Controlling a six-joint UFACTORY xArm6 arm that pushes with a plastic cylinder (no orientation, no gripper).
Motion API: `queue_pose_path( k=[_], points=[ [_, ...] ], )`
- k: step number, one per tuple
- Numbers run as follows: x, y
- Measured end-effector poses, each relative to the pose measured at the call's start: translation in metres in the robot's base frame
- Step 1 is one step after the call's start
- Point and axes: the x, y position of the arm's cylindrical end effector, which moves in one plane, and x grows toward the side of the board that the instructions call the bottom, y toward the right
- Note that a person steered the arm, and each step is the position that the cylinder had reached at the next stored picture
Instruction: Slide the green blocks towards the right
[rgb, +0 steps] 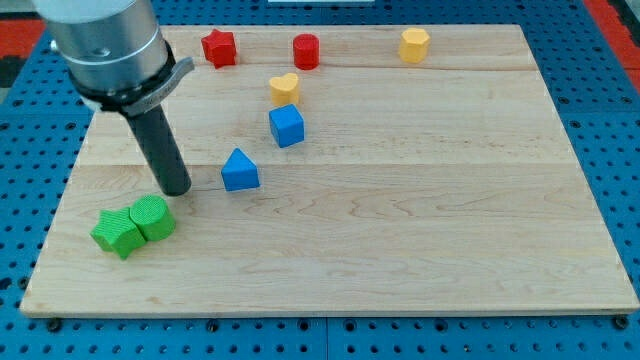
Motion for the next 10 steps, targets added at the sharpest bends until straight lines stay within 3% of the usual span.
queue_pose_path(
  k=[2, 3, 4, 5, 6, 7, 9, 10],
  points=[
    [-0.017, 0.075],
    [-0.017, 0.084],
    [-0.008, 0.027],
    [-0.011, -0.075],
    [0.020, -0.145],
    [0.051, -0.124],
    [0.068, 0.009],
    [0.068, -0.007]
  ],
)
